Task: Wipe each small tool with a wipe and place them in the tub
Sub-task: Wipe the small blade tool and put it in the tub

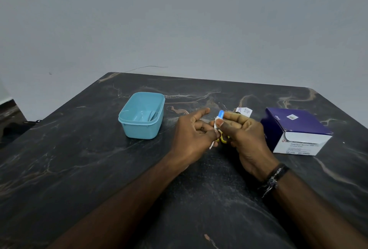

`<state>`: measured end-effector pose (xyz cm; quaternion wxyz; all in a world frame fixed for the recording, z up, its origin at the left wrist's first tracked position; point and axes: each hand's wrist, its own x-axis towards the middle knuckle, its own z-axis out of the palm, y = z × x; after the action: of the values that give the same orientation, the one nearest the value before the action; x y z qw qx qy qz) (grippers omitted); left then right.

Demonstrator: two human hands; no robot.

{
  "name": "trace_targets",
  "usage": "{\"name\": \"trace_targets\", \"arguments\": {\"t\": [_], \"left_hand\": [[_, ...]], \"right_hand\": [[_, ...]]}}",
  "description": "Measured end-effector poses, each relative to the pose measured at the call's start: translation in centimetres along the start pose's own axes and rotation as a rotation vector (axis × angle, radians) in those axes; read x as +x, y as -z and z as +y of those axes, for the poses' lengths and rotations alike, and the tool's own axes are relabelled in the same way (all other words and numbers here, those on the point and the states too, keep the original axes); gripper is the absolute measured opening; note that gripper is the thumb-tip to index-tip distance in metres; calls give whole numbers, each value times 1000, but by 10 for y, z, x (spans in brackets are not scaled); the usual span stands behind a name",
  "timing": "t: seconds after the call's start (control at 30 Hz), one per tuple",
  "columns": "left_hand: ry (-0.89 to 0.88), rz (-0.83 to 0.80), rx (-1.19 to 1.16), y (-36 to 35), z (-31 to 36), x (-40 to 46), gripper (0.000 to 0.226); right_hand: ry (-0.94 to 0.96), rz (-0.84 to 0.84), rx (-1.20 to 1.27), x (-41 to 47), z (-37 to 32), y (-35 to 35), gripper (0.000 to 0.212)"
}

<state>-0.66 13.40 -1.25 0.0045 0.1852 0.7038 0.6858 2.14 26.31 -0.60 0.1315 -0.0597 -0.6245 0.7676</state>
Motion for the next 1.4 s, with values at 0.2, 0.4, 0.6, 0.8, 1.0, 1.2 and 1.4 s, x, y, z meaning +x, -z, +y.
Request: {"name": "trace_targets", "arguments": {"t": [0.2, 0.4, 0.6, 0.8, 1.0, 1.2, 1.4], "left_hand": [[11, -61, -28, -5, 0, -3, 67], [8, -65, -28, -8, -1, -5, 62], [-20, 25, -50, -5, -2, -2, 46], [-99, 114, -60, -2, 5, -1, 24], [-221, 178, -155, 6, 13, 5, 25], [-203, 271, -365, 18, 37, 8, 16], [-120, 295, -331, 75, 58, 20, 18]], "right_hand": [[51, 117, 49, 5, -4, 9, 32], [103, 209, 65, 10, -6, 15, 37], [110, 278, 39, 12, -3, 13, 29], [107, 269, 71, 9, -4, 10, 23], [128, 261, 81, 8, -6, 8, 18], [118, 235, 66, 7, -6, 9, 25], [109, 215, 42, 7, -8, 9, 28]]}}
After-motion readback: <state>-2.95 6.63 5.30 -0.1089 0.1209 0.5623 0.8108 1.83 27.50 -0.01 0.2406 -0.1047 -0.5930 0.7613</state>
